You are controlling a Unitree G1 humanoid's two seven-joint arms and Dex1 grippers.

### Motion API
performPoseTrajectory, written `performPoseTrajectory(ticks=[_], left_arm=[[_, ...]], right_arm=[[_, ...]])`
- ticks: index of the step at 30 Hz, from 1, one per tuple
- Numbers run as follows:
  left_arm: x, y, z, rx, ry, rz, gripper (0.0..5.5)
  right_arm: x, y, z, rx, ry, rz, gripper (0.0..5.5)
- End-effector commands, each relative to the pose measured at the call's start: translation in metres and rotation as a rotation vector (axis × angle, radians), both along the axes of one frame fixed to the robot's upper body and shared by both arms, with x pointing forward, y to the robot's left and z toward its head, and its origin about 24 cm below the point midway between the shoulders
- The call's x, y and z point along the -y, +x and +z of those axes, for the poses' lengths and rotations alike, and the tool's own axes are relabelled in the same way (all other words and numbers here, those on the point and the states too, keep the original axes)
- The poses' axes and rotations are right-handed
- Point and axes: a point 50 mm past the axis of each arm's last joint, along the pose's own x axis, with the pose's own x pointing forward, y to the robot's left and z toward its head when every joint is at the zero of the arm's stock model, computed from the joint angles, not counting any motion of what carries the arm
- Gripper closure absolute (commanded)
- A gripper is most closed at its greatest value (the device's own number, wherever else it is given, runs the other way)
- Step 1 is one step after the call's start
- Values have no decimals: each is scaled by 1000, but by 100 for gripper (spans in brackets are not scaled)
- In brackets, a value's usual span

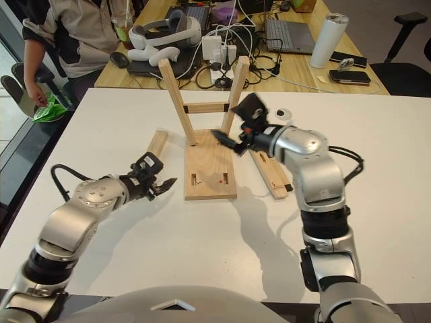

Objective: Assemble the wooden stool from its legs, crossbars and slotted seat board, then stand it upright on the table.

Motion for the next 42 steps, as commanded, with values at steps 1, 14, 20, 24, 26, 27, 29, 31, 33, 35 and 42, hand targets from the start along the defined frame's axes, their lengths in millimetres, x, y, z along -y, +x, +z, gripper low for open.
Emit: performPoseTrajectory(ticks=[1,14,20,24,26,27,29,31,33,35,42], left_arm=[[32,-3,2,9,-104,34,258],[39,3,9,42,-88,7,258],[39,4,9,46,-87,5,258],[39,4,9,47,-84,7,258],[38,5,9,48,-77,8,258],[37,5,9,49,-73,10,258],[36,7,9,54,-67,18,258],[36,8,9,58,-67,23,258],[37,8,9,59,-69,22,258],[37,9,10,62,-70,21,258],[36,12,12,69,-64,23,258]], right_arm=[[74,-11,-54,-176,-108,-404,164],[52,-34,-94,-387,-89,-247,164],[63,-24,-93,-365,-136,-371,164],[73,-26,-106,-479,-77,-470,164],[75,-31,-115,-563,-49,-461,164],[75,-33,-119,-605,-40,-444,164],[76,-37,-125,-672,-32,-404,164],[79,-38,-129,-717,-47,-371,164],[82,-37,-132,-735,-79,-351,191],[87,-38,-134,-696,-219,-296,225],[92,-40,-140,-675,-323,-221,320]])
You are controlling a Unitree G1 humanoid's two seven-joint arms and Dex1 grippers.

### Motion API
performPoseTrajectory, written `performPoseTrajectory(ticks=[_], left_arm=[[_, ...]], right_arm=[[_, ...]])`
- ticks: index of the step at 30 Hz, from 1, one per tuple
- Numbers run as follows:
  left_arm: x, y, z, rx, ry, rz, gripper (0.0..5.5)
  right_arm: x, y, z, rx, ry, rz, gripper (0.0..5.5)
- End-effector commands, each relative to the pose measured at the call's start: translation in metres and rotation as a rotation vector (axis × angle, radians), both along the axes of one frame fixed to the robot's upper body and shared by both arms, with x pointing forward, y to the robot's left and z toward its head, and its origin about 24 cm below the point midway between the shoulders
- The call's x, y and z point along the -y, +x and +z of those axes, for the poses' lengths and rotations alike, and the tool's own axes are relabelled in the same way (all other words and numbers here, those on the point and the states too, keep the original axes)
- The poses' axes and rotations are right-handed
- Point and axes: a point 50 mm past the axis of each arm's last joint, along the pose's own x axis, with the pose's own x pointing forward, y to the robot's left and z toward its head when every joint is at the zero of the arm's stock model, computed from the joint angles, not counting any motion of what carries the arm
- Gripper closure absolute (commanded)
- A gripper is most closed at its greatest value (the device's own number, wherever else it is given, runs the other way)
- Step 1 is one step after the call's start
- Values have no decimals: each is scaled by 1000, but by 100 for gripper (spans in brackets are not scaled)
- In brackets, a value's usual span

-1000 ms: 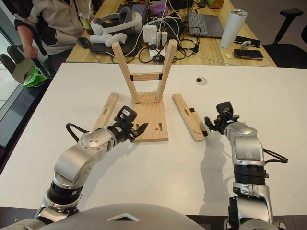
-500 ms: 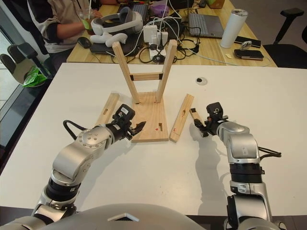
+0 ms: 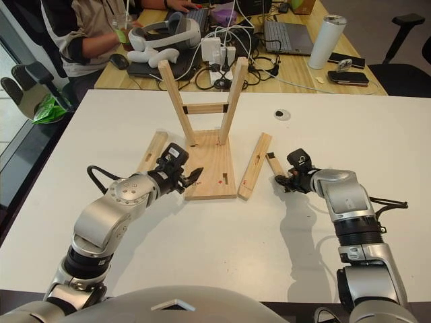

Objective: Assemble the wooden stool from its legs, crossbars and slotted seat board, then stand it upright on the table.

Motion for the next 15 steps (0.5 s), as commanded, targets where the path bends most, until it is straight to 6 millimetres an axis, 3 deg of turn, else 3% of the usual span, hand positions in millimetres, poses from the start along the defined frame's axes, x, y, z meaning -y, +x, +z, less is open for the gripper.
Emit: performPoseTrajectory(ticks=[1,6,9,12,15], left_arm=[[-2,4,3,17,12,8,258],[-4,6,4,24,13,11,258],[-4,7,5,27,7,15,258],[-5,8,8,24,-23,28,258],[1,11,19,-9,-177,63,258]], right_arm=[[10,-17,-26,-113,-54,-18,335],[21,-13,-24,-55,-94,-35,405],[29,-6,-14,45,-143,-65,419],[32,10,12,230,-186,-112,420],[13,27,62,534,-87,-120,420]])
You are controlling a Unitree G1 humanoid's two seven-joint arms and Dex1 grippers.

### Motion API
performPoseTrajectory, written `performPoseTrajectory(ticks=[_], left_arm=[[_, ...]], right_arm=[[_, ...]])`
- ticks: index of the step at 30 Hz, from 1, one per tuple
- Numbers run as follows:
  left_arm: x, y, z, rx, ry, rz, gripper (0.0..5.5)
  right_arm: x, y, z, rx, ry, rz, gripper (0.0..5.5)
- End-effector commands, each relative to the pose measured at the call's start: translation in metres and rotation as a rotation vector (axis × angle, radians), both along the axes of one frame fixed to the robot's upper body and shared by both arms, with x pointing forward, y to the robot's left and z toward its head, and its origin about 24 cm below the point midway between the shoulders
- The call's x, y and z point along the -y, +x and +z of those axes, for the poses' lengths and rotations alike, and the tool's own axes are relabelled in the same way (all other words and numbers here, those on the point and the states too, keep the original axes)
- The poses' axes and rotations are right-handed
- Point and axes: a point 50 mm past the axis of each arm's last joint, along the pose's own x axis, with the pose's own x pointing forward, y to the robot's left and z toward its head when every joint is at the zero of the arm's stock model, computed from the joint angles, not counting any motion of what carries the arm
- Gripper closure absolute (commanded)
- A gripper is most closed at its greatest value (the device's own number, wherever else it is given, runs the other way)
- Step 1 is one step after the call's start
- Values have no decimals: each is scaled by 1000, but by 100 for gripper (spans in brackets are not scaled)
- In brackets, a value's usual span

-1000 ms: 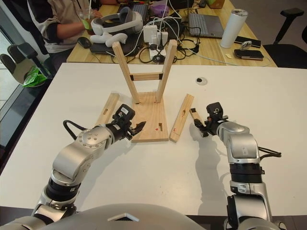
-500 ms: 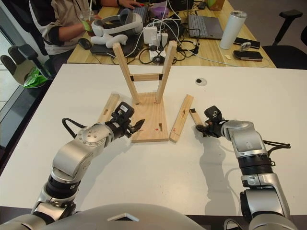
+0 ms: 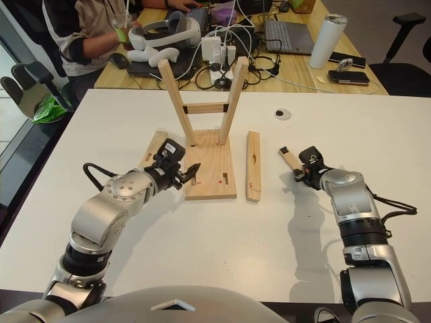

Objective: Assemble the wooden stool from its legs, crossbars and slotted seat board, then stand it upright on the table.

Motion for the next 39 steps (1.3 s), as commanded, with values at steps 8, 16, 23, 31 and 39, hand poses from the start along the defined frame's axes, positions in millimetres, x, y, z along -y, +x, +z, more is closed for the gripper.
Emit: performPoseTrajectory(ticks=[8,16,23,31,39], left_arm=[[29,24,44,-87,-415,52,258],[36,19,64,-190,-714,-11,258],[30,2,64,-277,-815,-113,258],[33,3,71,-213,-790,-125,258],[39,-14,73,-117,-703,-258,258]], right_arm=[[-129,-24,110,495,557,648,421],[-136,-30,97,446,522,717,421],[-122,-21,92,492,450,613,421],[-136,-31,79,418,513,644,421],[-150,-29,81,391,597,630,421]])
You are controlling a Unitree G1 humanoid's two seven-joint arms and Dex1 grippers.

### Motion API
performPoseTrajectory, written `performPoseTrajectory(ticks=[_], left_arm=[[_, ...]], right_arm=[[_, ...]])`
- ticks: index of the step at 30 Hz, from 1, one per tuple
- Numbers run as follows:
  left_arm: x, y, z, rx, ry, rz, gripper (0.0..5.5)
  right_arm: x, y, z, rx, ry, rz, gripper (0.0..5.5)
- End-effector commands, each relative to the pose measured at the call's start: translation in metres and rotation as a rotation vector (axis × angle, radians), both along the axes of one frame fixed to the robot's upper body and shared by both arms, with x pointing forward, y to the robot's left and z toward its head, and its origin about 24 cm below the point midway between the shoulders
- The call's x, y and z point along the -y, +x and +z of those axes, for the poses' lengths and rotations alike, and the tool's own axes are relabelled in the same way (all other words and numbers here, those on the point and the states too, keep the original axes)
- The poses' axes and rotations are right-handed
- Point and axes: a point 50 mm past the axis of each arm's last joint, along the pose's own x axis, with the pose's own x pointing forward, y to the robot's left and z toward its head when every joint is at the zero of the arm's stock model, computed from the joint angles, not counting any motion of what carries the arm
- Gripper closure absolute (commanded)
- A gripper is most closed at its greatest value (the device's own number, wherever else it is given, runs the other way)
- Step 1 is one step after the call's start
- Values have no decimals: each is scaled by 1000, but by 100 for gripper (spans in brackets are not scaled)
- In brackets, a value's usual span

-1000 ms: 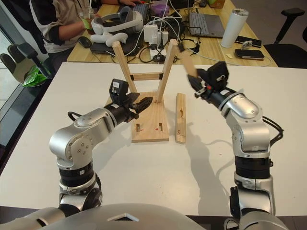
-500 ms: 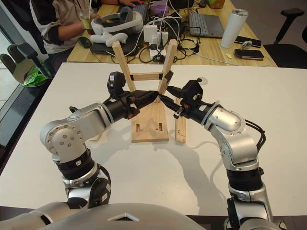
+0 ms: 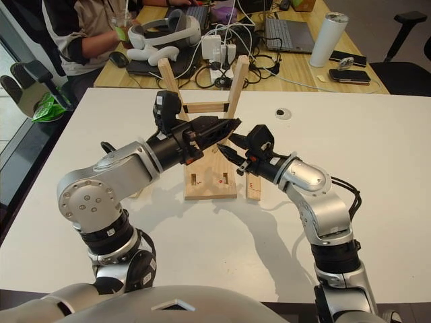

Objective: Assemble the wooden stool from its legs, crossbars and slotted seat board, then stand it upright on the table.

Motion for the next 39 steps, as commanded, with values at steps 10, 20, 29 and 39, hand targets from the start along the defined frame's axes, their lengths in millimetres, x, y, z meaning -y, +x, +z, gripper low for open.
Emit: performPoseTrajectory(ticks=[10,20,29,39], left_arm=[[-9,2,-20,61,169,67,258],[-10,5,-19,76,162,112,258],[-17,7,-28,54,216,151,399],[-23,16,-27,48,208,240,507]], right_arm=[[-13,-2,16,-9,58,55,421],[-15,-13,10,-23,1,123,421],[-12,-10,8,1,-34,93,421],[-9,-12,2,25,-112,93,421]])
